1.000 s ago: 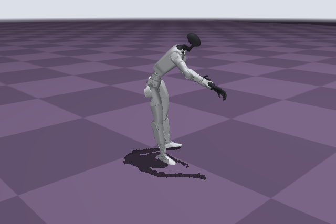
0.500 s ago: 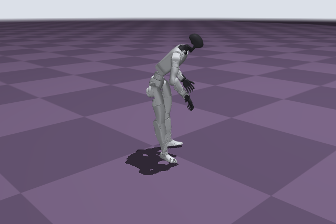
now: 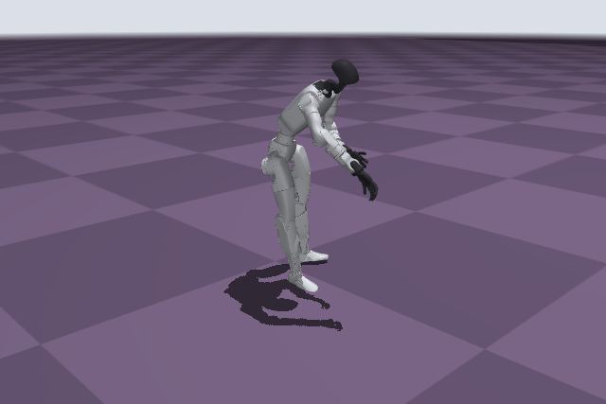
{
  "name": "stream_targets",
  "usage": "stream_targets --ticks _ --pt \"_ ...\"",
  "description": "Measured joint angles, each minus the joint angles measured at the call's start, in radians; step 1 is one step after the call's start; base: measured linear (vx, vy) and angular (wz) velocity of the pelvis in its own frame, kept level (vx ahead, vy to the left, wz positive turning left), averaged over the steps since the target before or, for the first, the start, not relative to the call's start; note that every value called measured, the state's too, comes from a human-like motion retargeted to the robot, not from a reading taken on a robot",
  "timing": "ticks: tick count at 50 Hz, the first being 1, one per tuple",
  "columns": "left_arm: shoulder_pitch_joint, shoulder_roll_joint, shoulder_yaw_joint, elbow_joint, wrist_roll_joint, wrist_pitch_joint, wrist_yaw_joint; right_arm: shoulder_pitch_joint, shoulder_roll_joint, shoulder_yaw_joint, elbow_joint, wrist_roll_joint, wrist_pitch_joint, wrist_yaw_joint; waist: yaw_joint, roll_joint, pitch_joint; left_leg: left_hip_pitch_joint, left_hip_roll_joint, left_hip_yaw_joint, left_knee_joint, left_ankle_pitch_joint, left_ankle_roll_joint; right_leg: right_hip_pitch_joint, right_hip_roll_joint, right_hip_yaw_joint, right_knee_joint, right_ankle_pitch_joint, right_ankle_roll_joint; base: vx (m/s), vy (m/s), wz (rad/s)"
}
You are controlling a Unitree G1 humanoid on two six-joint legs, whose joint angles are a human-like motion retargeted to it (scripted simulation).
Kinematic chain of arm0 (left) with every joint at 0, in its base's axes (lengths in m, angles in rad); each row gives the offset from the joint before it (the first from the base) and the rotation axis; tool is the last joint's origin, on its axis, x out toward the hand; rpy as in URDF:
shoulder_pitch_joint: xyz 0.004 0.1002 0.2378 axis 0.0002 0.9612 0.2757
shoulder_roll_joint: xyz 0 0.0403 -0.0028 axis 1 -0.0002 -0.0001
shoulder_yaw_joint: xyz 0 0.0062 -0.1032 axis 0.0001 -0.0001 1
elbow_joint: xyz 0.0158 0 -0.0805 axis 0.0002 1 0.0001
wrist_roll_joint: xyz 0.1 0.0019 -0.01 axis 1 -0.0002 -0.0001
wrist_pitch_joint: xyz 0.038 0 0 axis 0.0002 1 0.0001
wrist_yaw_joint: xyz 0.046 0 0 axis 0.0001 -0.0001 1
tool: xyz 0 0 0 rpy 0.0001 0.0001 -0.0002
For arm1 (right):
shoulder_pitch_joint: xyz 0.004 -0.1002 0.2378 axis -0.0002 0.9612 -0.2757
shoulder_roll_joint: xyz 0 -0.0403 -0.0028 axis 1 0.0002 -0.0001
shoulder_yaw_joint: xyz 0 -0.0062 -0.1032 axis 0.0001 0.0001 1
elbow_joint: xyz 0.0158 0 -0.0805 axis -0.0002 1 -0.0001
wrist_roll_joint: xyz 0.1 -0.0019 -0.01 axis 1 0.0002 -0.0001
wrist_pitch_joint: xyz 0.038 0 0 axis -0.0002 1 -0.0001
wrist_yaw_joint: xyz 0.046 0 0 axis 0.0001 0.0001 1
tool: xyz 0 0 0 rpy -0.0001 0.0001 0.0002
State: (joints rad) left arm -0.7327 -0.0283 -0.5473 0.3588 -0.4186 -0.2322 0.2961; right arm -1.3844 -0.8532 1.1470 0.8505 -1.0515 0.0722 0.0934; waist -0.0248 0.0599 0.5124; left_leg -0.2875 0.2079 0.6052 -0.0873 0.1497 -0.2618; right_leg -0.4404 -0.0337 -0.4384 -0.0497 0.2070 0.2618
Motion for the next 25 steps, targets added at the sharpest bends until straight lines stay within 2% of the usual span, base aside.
stream_targets --ticks 5,8,10,14,17,19,22,25 --pt "0.442 0.107 0.041 -0.153 0.015 -0.021 -0.038 0.353 0.042 -0.155 -0.258 -0.143 0.000 -0.007 0.015 0.027 0.008 -0.003 0.003 0.014 0.000 -0.006 0.000 -0.015 0.004 0.019 0.005 -0.011 0.000 0.08 -0.04 -0.12" --pt "0.675 0.194 0.093 -0.231 0.045 -0.024 -0.068 0.594 0.165 -0.286 -0.267 -0.223 -0.012 -0.022 0.030 0.047 0.008 -0.009 0.004 0.025 0.000 -0.007 0.000 -0.028 0.009 0.030 0.006 -0.014 0.000 0.03 -0.04 -0.09" --pt "0.789 0.256 0.119 -0.289 0.016 -0.031 -0.122 0.664 0.189 -0.282 -0.284 -0.283 -0.046 -0.011 0.041 0.063 0.008 -0.016 0.004 0.033 0.000 -0.006 0.000 -0.038 0.011 0.036 0.003 -0.011 0.000 0.00 0.00 0.00" --pt "0.908 0.352 0.131 -0.423 -0.034 -0.047 -0.196 0.693 0.182 -0.300 -0.351 -0.339 -0.037 -0.065 0.042 0.086 0.008 -0.014 0.002 0.049 0.000 -0.003 0.000 -0.040 0.018 0.049 -0.009 -0.002 0.000 0.00 -0.02 -0.10" --pt "0.873 0.372 0.098 -0.509 -0.021 -0.060 -0.182 0.621 0.135 -0.331 -0.414 -0.329 0.005 -0.094 0.029 0.086 0.008 -0.001 0.002 0.062 0.000 -0.004 0.000 -0.032 0.021 0.061 -0.015 0.003 0.000 0.00 -0.02 -0.24" --pt "0.778 0.343 0.055 -0.538 0.021 -0.051 -0.134 0.545 0.087 -0.352 -0.444 -0.284 0.030 -0.086 0.016 0.082 0.008 0.017 0.003 0.069 0.000 -0.005 0.000 -0.019 0.024 0.069 -0.017 0.004 0.000 0.01 -0.01 -0.26" --pt "0.537 0.256 -0.005 -0.512 0.087 -0.003 -0.095 0.389 0.012 -0.369 -0.437 -0.178 0.050 -0.026 -0.006 0.068 0.008 0.043 0.006 0.079 0.000 -0.008 0.000 0.001 0.029 0.080 -0.017 0.004 0.000 0.00 -0.01 -0.26" --pt "0.212 0.153 -0.037 -0.380 0.079 0.044 -0.107 0.169 -0.044 -0.273 -0.282 -0.153 0.078 0.010 -0.022 0.044 0.008 0.072 0.015 0.090 0.000 -0.010 0.000 0.022 0.038 0.088 -0.018 0.003 0.000 0.00 -0.03 -0.28"
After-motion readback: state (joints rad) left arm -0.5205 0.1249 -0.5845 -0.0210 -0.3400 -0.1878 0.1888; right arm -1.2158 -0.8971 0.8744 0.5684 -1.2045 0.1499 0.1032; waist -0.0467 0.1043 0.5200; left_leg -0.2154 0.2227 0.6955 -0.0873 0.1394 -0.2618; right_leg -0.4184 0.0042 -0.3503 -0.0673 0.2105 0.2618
